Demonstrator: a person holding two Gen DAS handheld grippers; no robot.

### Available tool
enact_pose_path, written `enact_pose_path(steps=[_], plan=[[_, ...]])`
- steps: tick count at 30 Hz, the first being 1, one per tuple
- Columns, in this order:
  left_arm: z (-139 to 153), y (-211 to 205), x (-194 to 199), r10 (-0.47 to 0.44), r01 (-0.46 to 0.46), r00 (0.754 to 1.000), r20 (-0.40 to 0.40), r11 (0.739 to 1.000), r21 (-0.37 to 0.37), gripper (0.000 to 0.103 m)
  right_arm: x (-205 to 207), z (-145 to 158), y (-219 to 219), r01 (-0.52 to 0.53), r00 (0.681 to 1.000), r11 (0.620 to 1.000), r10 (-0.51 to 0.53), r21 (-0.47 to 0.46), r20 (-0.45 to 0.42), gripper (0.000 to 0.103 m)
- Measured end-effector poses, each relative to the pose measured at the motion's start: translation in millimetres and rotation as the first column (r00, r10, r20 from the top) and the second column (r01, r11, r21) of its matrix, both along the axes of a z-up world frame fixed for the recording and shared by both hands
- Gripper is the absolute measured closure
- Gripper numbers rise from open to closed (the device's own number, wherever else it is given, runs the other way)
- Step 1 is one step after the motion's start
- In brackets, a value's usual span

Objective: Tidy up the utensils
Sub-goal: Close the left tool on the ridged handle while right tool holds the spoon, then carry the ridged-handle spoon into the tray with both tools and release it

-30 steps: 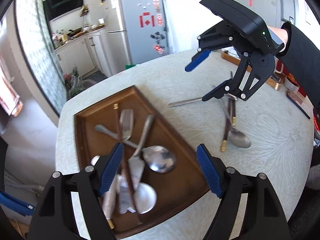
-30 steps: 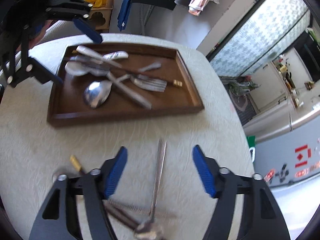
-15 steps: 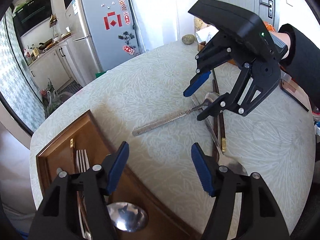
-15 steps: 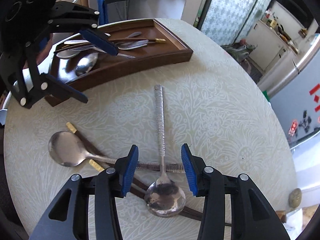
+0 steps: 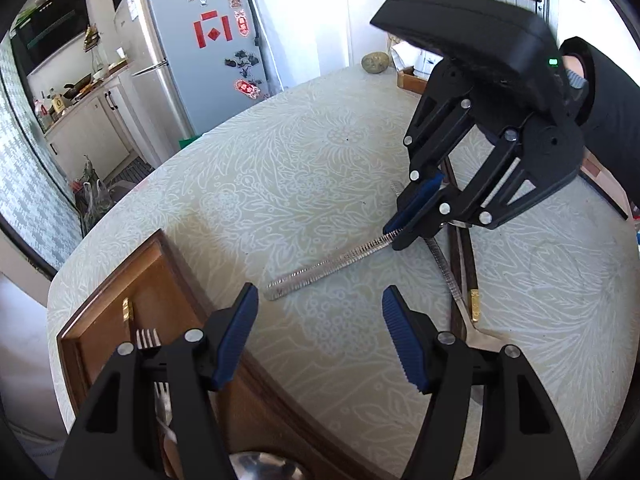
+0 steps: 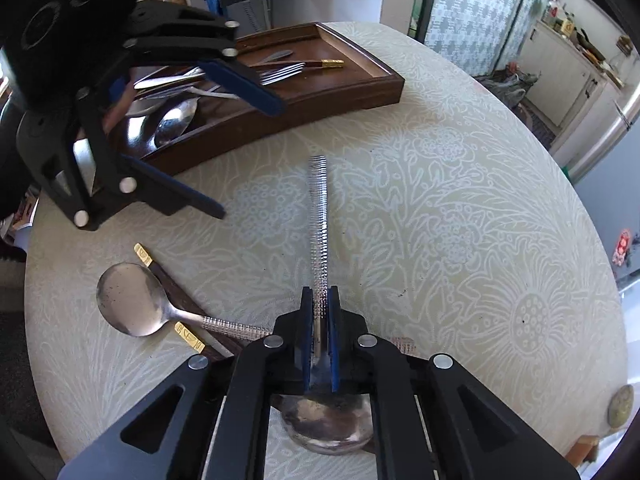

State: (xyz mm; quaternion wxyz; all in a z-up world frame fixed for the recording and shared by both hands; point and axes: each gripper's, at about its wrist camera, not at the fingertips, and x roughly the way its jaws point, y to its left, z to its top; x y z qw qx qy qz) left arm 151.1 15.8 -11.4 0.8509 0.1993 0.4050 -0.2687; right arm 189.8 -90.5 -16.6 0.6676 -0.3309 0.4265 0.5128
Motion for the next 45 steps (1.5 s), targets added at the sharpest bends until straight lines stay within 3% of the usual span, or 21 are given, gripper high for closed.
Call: enact_pose_path(steps=[11,16,19,32,37,45], plan=[[-10,-11,0,-0.089,0.09,0.995,-0.033,0.996,0.015,0.036,-19,19,-18,-0.116,0.992,0.989,0.12,0.096,-0.029,0.096],[-9,-9,-2,-0.099,0.1,0.992,-0.072,0.995,0.005,0.06,-30,25,-13,-0.148,0.989,0.986,0.149,0.073,-0.013,0.096],[-6,-9,-10,-0.103,0.105,0.993,-0.061,0.994,0.024,0.064,-36,33,-9,-0.16,0.987,0.984,0.16,0.074,-0.003,0.096],[27,39,-50,-0.042,0.041,0.999,-0.005,0.998,-0.056,0.065,-70,73,40,-0.243,0.967,0.97,0.241,0.016,0.077,0.096],[35,77,-73,0.036,-0.036,0.999,0.003,0.997,-0.066,0.065,-84,80,81,-0.32,0.943,0.947,0.32,-0.007,0.094,0.096],[26,136,-106,0.156,-0.16,0.986,-0.055,0.984,-0.075,0.065,-110,64,157,-0.477,0.863,0.875,0.484,-0.084,0.143,0.096]])
